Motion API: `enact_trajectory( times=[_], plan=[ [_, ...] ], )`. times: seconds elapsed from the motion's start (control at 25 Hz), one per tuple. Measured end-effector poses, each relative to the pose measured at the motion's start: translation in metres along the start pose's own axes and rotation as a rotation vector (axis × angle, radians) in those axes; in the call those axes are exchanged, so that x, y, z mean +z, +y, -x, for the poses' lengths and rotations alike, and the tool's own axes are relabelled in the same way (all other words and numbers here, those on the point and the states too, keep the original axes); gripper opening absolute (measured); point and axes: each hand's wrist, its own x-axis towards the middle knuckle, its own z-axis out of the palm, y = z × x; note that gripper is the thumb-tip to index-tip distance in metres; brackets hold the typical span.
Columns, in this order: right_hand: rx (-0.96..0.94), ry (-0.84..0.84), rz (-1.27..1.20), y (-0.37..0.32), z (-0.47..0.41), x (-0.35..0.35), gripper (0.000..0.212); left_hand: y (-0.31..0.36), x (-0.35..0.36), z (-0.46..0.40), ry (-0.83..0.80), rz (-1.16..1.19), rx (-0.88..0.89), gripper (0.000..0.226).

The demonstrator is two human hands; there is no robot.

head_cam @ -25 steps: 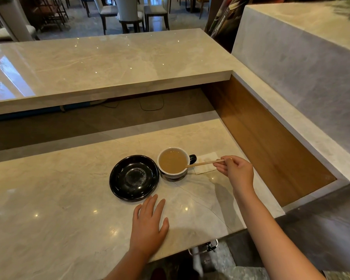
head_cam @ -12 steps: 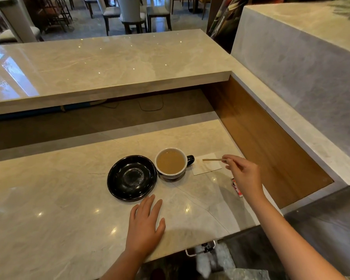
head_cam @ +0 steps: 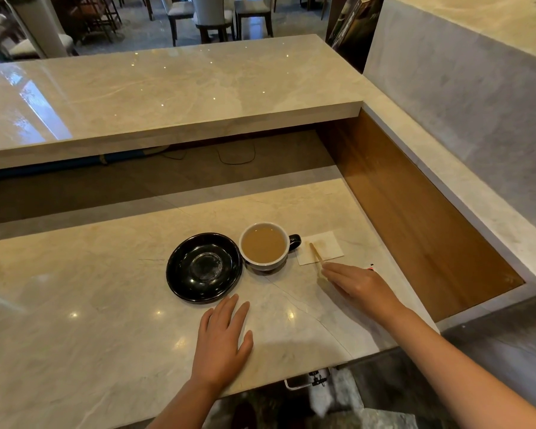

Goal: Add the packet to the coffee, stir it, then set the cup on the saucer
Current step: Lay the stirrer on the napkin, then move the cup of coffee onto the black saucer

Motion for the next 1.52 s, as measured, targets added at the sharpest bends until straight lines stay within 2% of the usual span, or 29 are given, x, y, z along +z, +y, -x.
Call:
enact_trajectory(
  times=[0.12, 0.24, 0.36, 0.52, 0.84, 1.08, 1.16, 1.32, 1.52],
  plan=[
    [-0.012, -0.027, 0.015, 0.001, 0.012, 0.0, 0.023, 0.002, 0.0, 0.0, 0.006, 0.0, -0.009, 0.052],
    [0.032, -0.07, -0.044, 0.003, 0.024, 0.009, 0.036, 0.001, 0.001, 0.001, 0.002, 0.0, -0.019, 0.052],
    [0.061, -0.141, -0.032, 0.007, 0.033, 0.022, 0.026, 0.001, 0.001, 0.001, -0.002, -0.003, -0.019, 0.052],
    [0.044, -0.196, 0.054, 0.006, 0.036, 0.027, 0.032, 0.002, 0.001, 0.0, -0.005, -0.001, -0.014, 0.051],
    [0.089, -0.135, 0.057, -0.008, 0.024, 0.019, 0.019, 0.001, 0.001, 0.001, -0.043, -0.004, -0.006, 0.053],
    [0.099, -0.004, 0.047, -0.039, -0.032, 0.006, 0.038, -0.011, -0.003, 0.0, -0.11, -0.085, 0.089, 0.06],
    [0.149, -0.089, 0.034, -0.052, -0.062, 0.006, 0.053, -0.016, -0.004, 0.002, -0.127, -0.095, 0.118, 0.061],
    [0.296, -0.413, 0.024, -0.063, -0.114, 0.018, 0.085, -0.019, -0.005, 0.004, -0.101, -0.052, 0.124, 0.06],
    [0.352, -0.688, 0.081, -0.058, -0.154, 0.035, 0.106, -0.019, -0.004, 0.004, -0.099, -0.009, 0.11, 0.06]
  ],
)
